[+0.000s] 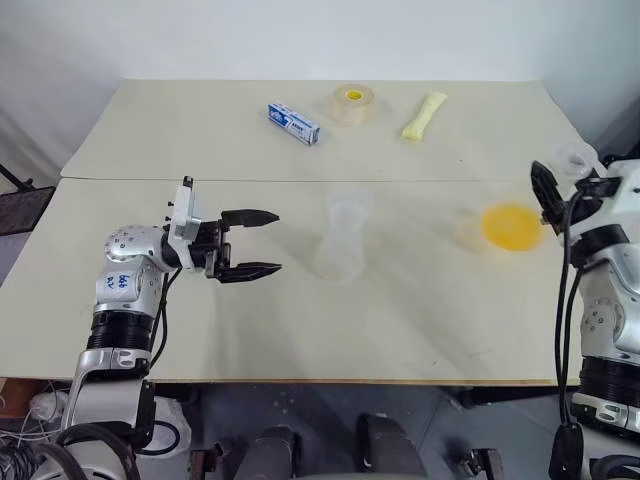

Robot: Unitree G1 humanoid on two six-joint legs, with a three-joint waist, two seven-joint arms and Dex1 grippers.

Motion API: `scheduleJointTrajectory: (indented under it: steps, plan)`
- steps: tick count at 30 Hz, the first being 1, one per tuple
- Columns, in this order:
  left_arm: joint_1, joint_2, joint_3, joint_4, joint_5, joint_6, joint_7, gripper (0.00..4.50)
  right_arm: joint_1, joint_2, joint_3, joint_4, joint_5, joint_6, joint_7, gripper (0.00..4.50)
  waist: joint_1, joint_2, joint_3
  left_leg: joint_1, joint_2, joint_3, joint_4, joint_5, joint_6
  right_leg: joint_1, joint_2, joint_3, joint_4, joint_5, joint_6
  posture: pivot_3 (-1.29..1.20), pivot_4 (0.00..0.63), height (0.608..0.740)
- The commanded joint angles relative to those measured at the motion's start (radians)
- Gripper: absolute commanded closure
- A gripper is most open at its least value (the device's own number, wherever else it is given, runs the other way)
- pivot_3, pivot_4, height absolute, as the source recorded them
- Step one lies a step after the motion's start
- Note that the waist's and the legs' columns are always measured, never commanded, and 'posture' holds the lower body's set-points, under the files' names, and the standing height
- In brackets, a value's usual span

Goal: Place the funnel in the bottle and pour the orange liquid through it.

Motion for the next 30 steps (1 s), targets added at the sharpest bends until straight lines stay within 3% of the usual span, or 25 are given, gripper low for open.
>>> scheduleJointTrajectory:
  steps: [1, 6, 16, 30]
  plan:
    - [-0.086, -0.02, 0.012, 0.11, 0.018, -0.068, -0.007, 0.0, -0.032, -0.008, 0.09, -0.238, -0.077, 0.083, -0.087, 2.07, 0.001, 0.0, 0.0, 0.0, 0.0, 0.0, 0.0, 0.0, 0.0, 0.0, 0.0, 0.0, 0.0, 0.0, 0.0, 0.0, 0.15, 0.74]
    - [-0.153, -0.045, 0.014, 0.215, 0.018, -0.09, -0.047, 0.0, -0.087, -0.037, 0.272, -0.403, -0.268, 0.199, -0.145, 2.07, 0.001, 0.0, 0.0, -0.001, -0.001, 0.0, 0.0, 0.0, 0.0, -0.001, 0.0, 0.0, 0.0, 0.0, 0.0, 0.0, 0.15, 0.74]
    - [-0.202, -0.077, 0.03, 0.282, -0.009, -0.071, -0.078, 0.0, -0.21, -0.165, 0.603, -0.441, -0.672, 0.185, -0.035, 2.07, 0.0, 0.0, 0.0, -0.002, -0.003, 0.0, -0.001, 0.0, 0.001, -0.002, -0.001, 0.0, 0.0, 0.0, 0.0, 0.0, 0.15, 0.74]
    - [-0.075, -0.102, 0.052, 0.143, -0.04, -0.034, -0.057, 0.0, -0.263, -0.215, 0.679, -0.356, -0.945, -0.062, 0.108, 2.07, -0.001, 0.0, 0.0, -0.003, -0.002, 0.0, -0.001, 0.0, 0.001, -0.004, 0.0, -0.001, 0.0, 0.0, 0.0, 0.0, 0.15, 0.74]
